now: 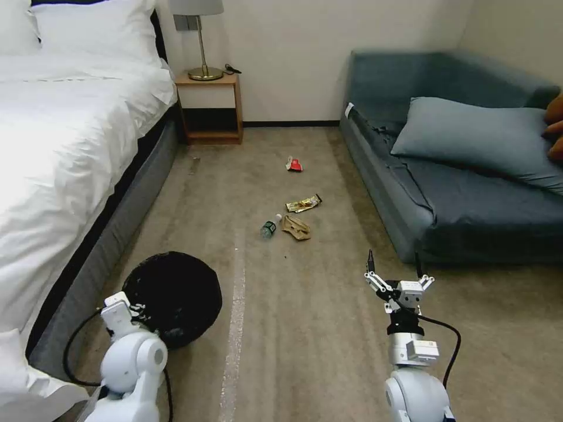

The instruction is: Pick up the trash bin, then pick up the garbage on the floor and place it into the trash bin.

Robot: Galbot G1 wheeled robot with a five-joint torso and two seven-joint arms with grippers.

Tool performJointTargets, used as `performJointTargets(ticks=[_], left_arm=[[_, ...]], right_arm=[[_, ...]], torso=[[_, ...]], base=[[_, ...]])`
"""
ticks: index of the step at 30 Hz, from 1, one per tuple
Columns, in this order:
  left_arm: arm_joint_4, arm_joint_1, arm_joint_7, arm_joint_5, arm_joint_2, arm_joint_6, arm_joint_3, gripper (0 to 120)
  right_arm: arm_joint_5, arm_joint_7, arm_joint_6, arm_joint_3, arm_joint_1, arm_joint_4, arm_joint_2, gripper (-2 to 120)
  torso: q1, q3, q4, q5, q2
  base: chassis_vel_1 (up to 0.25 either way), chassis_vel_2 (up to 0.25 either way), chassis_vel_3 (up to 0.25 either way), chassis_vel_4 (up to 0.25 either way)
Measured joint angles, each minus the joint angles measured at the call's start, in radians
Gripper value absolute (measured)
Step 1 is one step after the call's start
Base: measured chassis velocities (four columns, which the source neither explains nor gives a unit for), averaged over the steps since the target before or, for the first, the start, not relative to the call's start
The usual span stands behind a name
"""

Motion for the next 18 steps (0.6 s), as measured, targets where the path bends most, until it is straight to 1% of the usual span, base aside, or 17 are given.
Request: performJointTargets(ticks=[1, 3, 6, 7, 9, 11, 12, 14, 18], left_arm=[[-0.012, 0.012, 0.030, 0.018, 0.003, -0.021, -0.006, 1], [-0.033, 0.020, 0.054, 0.022, 0.003, -0.046, -0.007, 1], [-0.041, 0.020, 0.054, 0.020, 0.001, -0.055, -0.007, 1], [-0.054, 0.018, 0.043, -0.004, -0.004, -0.072, -0.001, 1], [-0.056, 0.017, 0.038, -0.014, -0.005, -0.075, 0.001, 1], [-0.075, 0.009, -0.018, -0.107, -0.018, -0.078, 0.015, 1], [-0.075, 0.009, -0.018, -0.107, -0.018, -0.078, 0.015, 1], [-0.083, 0.008, -0.043, -0.140, -0.029, -0.077, 0.018, 1], [-0.093, 0.012, -0.054, -0.145, -0.037, -0.081, 0.018, 1]], right_arm=[[0.000, -0.001, 0.005, -0.004, 0.003, -0.005, 0.007, 100], [-0.001, -0.001, 0.013, -0.011, 0.010, -0.013, 0.014, 100], [-0.002, -0.001, 0.016, -0.012, 0.011, -0.016, 0.015, 100], [-0.007, -0.001, 0.020, -0.013, 0.012, -0.021, 0.016, 100], [-0.008, -0.001, 0.020, -0.013, 0.012, -0.022, 0.016, 100], [-0.008, -0.005, 0.022, -0.012, 0.010, -0.022, 0.015, 100], [-0.008, -0.005, 0.022, -0.012, 0.010, -0.022, 0.015, 100], [-0.005, -0.008, 0.022, -0.012, 0.010, -0.022, 0.013, 100], [0.002, -0.016, 0.022, -0.011, 0.012, -0.022, 0.012, 100]], torso=[[0.000, 0.000, 0.0001, 0.0002, 0.000], [0.000, 0.000, 0.0001, -0.0001, 0.000], [0.000, 0.000, 0.0000, 0.0000, 0.000], [0.000, 0.000, 0.0001, 0.0002, 0.000], [0.000, 0.000, 0.0001, 0.0001, 0.000], [0.000, 0.000, -0.0002, 0.0000, 0.000], [0.000, 0.000, -0.0002, 0.0000, 0.000], [0.000, 0.000, -0.0001, 0.0000, 0.000], [0.000, 0.000, 0.0000, 0.0000, 0.000]], base=[[0.000, 0.000, 0.000, 0.000], [0.000, 0.000, 0.000, 0.000], [0.000, 0.000, 0.000, 0.000], [0.000, 0.000, 0.000, 0.000], [0.000, 0.000, 0.000, 0.000], [0.000, 0.000, 0.000, 0.000], [0.000, 0.000, 0.000, 0.000], [0.000, 0.000, 0.000, 0.000], [0.000, 0.000, 0.000, 0.000]])
